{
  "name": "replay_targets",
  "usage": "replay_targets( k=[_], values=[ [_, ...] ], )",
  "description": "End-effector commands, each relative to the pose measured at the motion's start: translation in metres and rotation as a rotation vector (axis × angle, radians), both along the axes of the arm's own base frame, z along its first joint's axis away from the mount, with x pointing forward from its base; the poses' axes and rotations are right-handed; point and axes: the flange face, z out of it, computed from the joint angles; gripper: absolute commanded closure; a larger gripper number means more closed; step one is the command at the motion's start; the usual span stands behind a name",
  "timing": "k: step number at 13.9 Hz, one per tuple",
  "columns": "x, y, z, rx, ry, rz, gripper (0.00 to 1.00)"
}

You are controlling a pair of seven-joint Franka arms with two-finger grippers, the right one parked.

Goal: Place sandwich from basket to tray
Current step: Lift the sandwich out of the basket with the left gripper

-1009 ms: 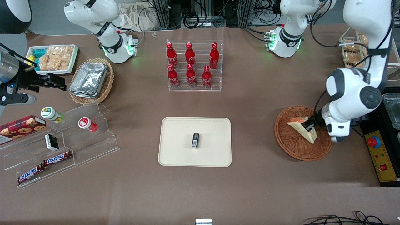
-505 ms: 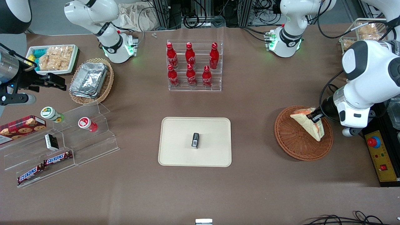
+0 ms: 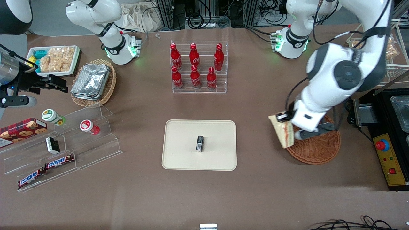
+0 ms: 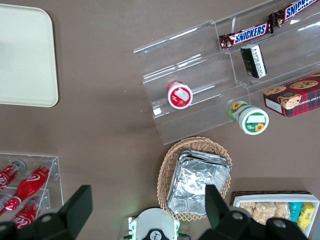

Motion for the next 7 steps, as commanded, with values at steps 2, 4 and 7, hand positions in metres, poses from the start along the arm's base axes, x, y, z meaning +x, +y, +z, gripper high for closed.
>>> replay_targets(
  k=[2, 4, 7],
  values=[
    [0.005, -0.082, -0.032, -0.009, -0.044, -0.158, 1.00],
    [0.005, -0.123, -0.063, -0.018, -0.026, -0.209, 1.00],
    [0.008, -0.169, -0.112, -0.011, -0.019, -0.261, 1.00]
  ],
)
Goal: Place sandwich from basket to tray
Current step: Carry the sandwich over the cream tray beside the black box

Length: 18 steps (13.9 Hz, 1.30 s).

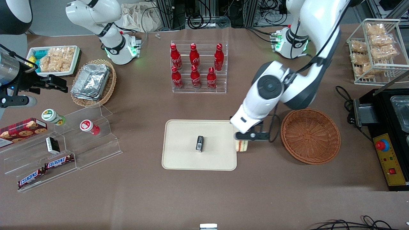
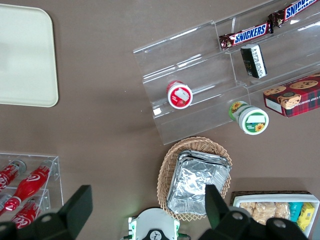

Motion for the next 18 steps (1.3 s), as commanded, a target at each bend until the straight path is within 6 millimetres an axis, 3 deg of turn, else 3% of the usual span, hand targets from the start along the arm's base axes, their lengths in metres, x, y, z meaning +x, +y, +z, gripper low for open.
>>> replay_targets(
  k=[1, 3, 5, 9, 10, 11, 12, 13, 16, 18],
  values=[
    [0.016, -0.035, -0.040, 0.018, -0.008, -0.026, 1.00],
    [0.013, -0.051, -0.071, 0.033, 0.014, -0.033, 1.00],
    [0.019, -0.052, -0.099, 0.040, 0.038, -0.029, 1.00],
    [0.017, -0.055, -0.108, 0.046, 0.033, -0.040, 1.00],
    [0.018, -0.055, -0.107, 0.045, 0.035, -0.030, 0.83],
    [0.018, -0.055, -0.106, 0.042, 0.039, -0.010, 0.28],
    [0.017, -0.055, -0.105, 0.043, 0.041, 0.027, 0.08],
    [0.018, -0.054, -0.103, 0.044, 0.040, 0.043, 0.03],
    [0.022, -0.047, -0.092, 0.044, 0.040, 0.059, 0.02],
    [0.029, -0.032, -0.079, 0.055, 0.048, 0.077, 0.02]
  ],
)
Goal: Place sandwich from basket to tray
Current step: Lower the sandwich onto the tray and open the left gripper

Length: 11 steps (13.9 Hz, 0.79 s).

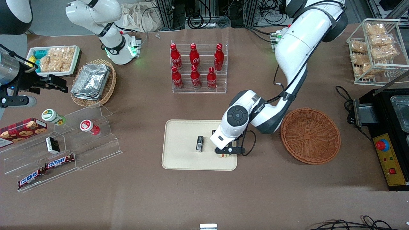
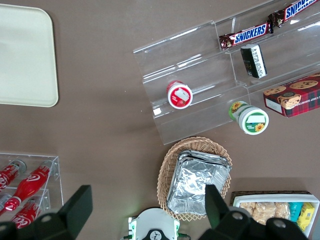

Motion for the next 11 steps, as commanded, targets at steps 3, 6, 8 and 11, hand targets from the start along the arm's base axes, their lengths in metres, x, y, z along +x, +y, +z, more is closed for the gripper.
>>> replay_targets(
  k=[3, 6, 8, 11],
  values=[
    [0.013, 0.042, 0.076, 0.058, -0.010, 0.052, 0.01],
    [0.017, 0.086, 0.121, 0.066, 0.020, 0.055, 0.01],
    [0.016, 0.127, 0.141, 0.055, 0.078, 0.017, 0.01],
    [0.015, 0.191, 0.182, 0.096, 0.128, -0.060, 0.01]
  ],
)
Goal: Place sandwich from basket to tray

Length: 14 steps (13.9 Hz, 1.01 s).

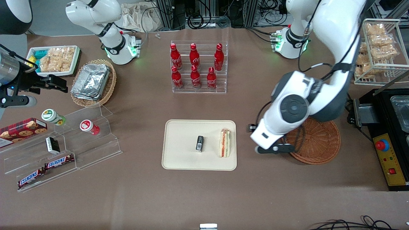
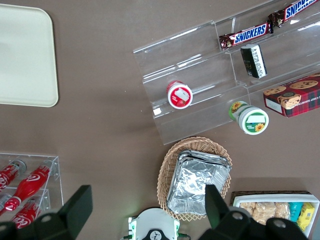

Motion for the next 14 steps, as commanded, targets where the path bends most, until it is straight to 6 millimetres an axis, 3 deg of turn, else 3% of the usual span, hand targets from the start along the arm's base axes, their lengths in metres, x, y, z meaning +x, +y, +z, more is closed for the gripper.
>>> replay_targets(
  k=[1, 6, 8, 11, 14],
  values=[
    [-0.012, 0.060, 0.036, 0.018, 0.055, -0.076, 0.01],
    [-0.015, 0.170, 0.089, 0.059, 0.075, 0.040, 0.01],
    [-0.013, 0.202, 0.095, 0.062, 0.068, 0.109, 0.01],
    [-0.019, 0.211, 0.097, 0.072, 0.117, 0.111, 0.01],
    [-0.022, 0.231, 0.109, 0.056, 0.104, 0.075, 0.01]
  ],
)
